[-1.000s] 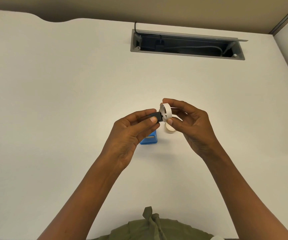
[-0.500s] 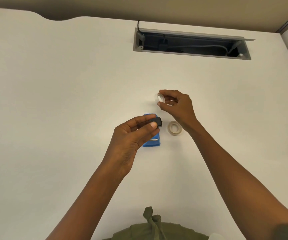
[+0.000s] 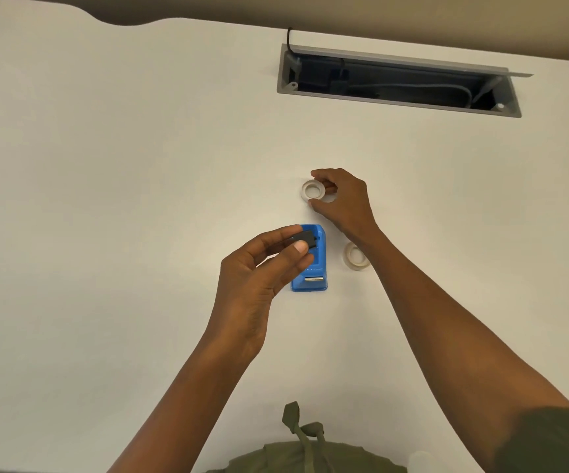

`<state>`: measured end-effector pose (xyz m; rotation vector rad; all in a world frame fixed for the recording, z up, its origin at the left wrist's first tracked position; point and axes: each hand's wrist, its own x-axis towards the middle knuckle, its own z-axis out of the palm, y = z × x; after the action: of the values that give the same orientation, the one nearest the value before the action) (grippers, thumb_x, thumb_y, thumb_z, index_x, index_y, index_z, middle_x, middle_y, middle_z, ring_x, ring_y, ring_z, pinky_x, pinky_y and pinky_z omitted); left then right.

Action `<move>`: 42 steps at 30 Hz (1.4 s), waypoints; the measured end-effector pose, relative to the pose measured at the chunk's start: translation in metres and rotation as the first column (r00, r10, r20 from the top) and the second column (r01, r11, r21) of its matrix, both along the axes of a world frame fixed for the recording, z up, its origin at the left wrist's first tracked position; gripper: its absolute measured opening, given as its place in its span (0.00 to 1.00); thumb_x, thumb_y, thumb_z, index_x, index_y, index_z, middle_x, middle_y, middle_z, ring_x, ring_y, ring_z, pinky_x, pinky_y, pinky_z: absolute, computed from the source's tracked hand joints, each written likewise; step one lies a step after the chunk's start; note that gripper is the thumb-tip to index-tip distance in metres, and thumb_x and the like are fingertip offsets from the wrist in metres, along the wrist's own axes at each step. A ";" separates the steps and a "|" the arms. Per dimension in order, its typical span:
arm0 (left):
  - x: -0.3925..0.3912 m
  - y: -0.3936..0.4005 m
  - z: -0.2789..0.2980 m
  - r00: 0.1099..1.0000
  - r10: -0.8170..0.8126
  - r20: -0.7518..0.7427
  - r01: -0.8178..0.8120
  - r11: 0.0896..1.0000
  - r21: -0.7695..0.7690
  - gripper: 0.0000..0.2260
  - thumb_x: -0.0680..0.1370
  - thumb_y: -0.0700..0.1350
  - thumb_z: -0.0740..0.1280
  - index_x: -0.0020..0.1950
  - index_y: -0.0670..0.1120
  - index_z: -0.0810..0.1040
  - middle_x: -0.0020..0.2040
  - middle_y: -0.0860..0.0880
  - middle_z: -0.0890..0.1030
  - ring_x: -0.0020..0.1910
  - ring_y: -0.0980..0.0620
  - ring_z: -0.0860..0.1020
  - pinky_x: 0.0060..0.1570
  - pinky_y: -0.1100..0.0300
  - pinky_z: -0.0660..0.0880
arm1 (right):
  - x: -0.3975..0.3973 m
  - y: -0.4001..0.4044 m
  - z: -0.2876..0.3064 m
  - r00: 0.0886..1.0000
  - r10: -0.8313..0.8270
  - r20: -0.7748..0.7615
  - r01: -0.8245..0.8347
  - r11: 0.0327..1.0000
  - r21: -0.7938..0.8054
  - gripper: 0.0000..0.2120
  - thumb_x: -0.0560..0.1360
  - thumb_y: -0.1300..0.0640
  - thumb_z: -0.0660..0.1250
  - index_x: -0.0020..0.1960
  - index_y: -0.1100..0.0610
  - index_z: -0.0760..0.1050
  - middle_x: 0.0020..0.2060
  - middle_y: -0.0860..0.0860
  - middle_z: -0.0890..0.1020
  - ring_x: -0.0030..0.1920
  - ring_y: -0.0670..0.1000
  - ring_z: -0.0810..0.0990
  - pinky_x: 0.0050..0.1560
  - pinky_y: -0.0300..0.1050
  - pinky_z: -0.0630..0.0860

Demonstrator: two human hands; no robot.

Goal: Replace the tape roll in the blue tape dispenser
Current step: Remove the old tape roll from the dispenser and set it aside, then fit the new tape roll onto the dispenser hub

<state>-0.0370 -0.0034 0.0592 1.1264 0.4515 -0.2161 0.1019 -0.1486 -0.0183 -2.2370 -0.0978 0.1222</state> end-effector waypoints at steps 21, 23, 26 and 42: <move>-0.006 -0.001 -0.004 1.000 -0.022 -0.017 0.023 0.998 0.050 0.09 0.69 0.41 0.73 0.48 0.50 0.84 0.49 0.47 0.85 0.49 0.49 0.83 0.61 0.51 0.74 | -0.058 -0.059 0.029 0.958 0.254 -0.134 -0.275 0.946 -0.173 0.16 0.70 0.61 0.71 0.57 0.51 0.79 0.56 0.53 0.79 0.57 0.52 0.75 0.59 0.44 0.70; -0.008 -0.002 -0.004 0.999 -0.029 -0.017 0.030 0.998 0.059 0.09 0.70 0.41 0.73 0.48 0.50 0.84 0.49 0.47 0.85 0.49 0.49 0.83 0.60 0.51 0.74 | -0.067 -0.065 0.028 0.929 0.310 -0.204 -0.355 0.902 -0.245 0.19 0.70 0.58 0.72 0.59 0.48 0.78 0.59 0.51 0.76 0.59 0.51 0.71 0.58 0.41 0.66; -0.011 -0.003 -0.004 0.999 -0.037 -0.022 0.039 0.995 0.094 0.11 0.67 0.42 0.74 0.48 0.51 0.83 0.48 0.49 0.85 0.52 0.48 0.82 0.60 0.52 0.74 | -0.076 -0.069 0.022 0.899 0.347 -0.266 -0.424 0.840 -0.339 0.25 0.69 0.57 0.73 0.64 0.46 0.74 0.62 0.50 0.71 0.61 0.52 0.66 0.60 0.44 0.66; -0.015 -0.012 0.007 0.992 -0.128 0.022 0.121 0.973 0.195 0.13 0.66 0.44 0.74 0.50 0.52 0.83 0.50 0.51 0.85 0.57 0.51 0.79 0.63 0.48 0.72 | -0.102 -0.061 0.064 0.974 0.150 -0.171 -0.064 0.903 0.426 0.19 0.69 0.61 0.74 0.57 0.45 0.79 0.52 0.44 0.83 0.50 0.45 0.81 0.45 0.36 0.78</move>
<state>-0.0520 -0.0150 0.0667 1.3495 0.3770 -0.2660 0.0002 -0.2097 0.0461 -1.7780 -0.1254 0.3533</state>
